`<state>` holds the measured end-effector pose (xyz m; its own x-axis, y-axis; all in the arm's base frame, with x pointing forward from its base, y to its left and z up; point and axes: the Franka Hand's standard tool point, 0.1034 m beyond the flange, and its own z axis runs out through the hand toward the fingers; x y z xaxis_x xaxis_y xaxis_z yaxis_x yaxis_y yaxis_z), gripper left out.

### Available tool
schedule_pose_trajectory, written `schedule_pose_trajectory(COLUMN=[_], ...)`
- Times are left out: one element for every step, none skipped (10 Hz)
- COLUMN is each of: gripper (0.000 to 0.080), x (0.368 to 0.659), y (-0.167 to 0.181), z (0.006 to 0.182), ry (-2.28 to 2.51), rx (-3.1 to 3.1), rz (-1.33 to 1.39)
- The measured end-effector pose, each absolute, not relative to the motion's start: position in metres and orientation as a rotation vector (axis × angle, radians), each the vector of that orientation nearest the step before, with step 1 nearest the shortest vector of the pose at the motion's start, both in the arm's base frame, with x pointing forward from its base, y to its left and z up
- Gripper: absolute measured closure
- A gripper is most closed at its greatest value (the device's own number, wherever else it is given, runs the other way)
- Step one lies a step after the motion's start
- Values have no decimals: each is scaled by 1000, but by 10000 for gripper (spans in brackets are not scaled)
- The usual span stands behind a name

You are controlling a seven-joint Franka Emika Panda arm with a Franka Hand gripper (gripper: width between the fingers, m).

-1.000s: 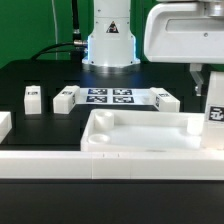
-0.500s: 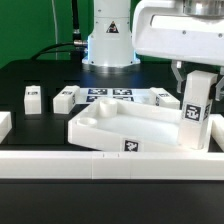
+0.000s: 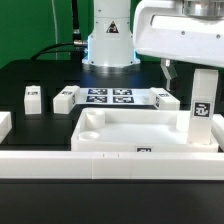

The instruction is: Assemble desk

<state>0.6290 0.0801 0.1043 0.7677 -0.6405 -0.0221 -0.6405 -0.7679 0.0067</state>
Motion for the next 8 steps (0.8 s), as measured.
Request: schedule_pose_trajectory(gripper=[160,152,152,151,151,151,151,151], x=[627,620,611,605,606,605,605,605], y=[86,90,89,88,88,88,88,88], z=[110,119,128,130,127,127,126,126], ry=[1021,946,883,884,883,883,883,883], rx=[-2962,-2981,-2985,-2977,-2980,-2980,-2980,-2980], rz=[26,25,27,30,34,35,35,36])
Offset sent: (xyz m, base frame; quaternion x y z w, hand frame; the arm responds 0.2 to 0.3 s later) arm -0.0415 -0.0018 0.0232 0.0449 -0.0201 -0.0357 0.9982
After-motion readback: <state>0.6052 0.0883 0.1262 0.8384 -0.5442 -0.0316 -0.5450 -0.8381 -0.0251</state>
